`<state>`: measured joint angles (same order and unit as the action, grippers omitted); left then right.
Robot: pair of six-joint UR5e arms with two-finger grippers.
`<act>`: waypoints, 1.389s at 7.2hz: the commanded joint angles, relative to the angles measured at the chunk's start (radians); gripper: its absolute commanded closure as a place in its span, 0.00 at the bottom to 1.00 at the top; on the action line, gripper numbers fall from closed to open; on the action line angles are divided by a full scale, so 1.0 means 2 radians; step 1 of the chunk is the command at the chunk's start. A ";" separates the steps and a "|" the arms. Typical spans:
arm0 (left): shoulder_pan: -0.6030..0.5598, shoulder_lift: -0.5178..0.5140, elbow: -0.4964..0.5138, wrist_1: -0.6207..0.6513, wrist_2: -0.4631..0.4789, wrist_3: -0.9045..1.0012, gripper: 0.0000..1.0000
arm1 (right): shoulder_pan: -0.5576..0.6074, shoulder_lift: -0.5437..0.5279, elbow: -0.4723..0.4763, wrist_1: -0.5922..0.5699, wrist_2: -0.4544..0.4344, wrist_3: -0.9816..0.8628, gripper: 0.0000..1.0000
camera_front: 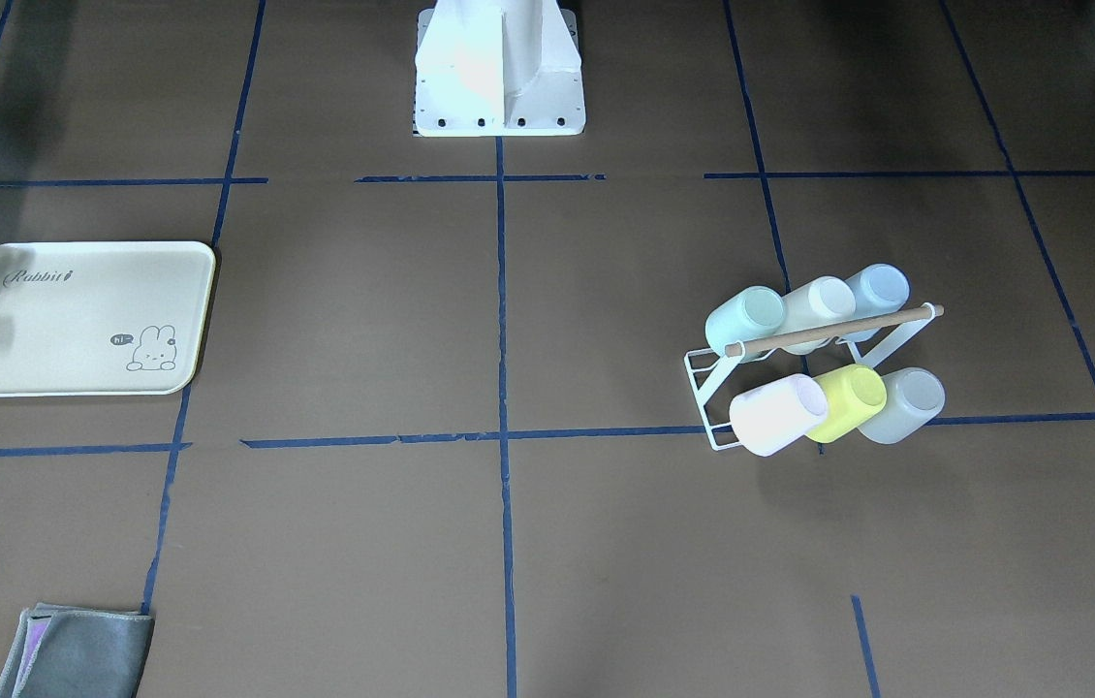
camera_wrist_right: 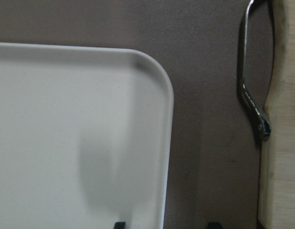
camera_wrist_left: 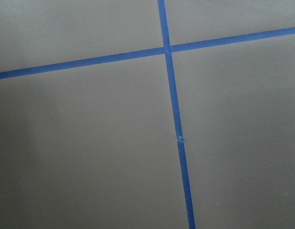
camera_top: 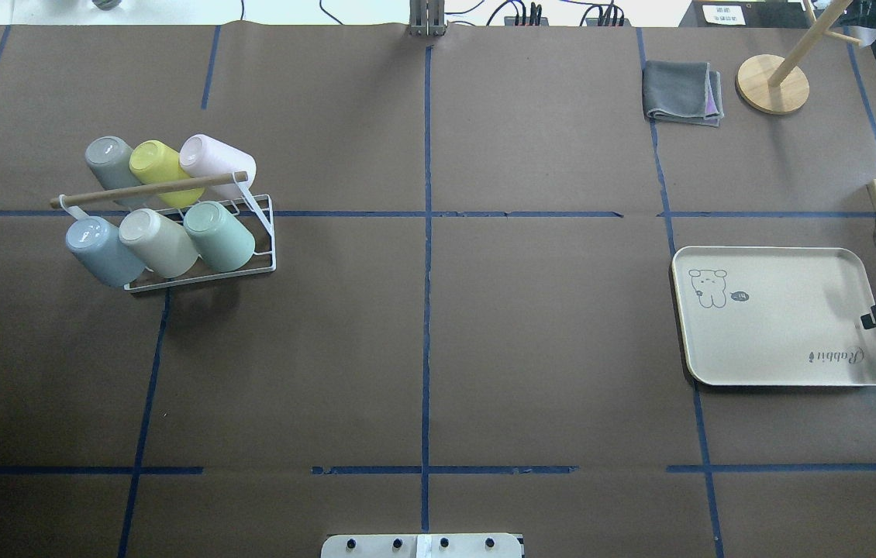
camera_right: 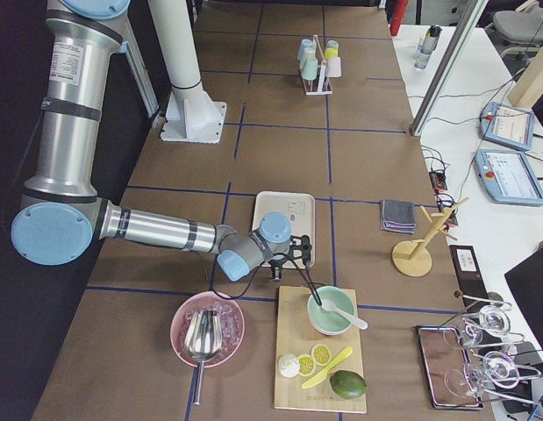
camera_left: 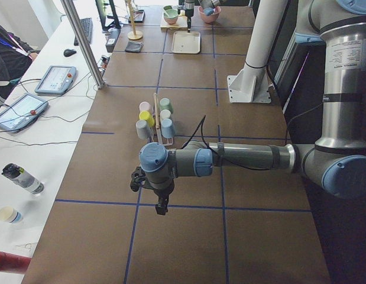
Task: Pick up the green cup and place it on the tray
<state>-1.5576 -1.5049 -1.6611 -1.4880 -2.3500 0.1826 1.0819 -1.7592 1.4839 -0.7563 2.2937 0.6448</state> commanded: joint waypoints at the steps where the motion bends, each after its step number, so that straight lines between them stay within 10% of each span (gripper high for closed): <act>1: 0.000 -0.001 0.000 0.000 0.001 0.000 0.00 | -0.006 0.005 -0.003 0.001 -0.001 0.001 0.51; 4: 0.000 -0.001 0.000 0.000 0.000 0.000 0.00 | -0.006 0.006 -0.002 0.001 0.001 0.000 0.97; 10: 0.000 0.000 -0.001 0.000 0.000 0.000 0.00 | -0.005 0.028 0.101 -0.102 0.023 0.014 1.00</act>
<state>-1.5574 -1.5049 -1.6618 -1.4880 -2.3501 0.1830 1.0723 -1.7137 1.5976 -0.8782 2.3362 0.6632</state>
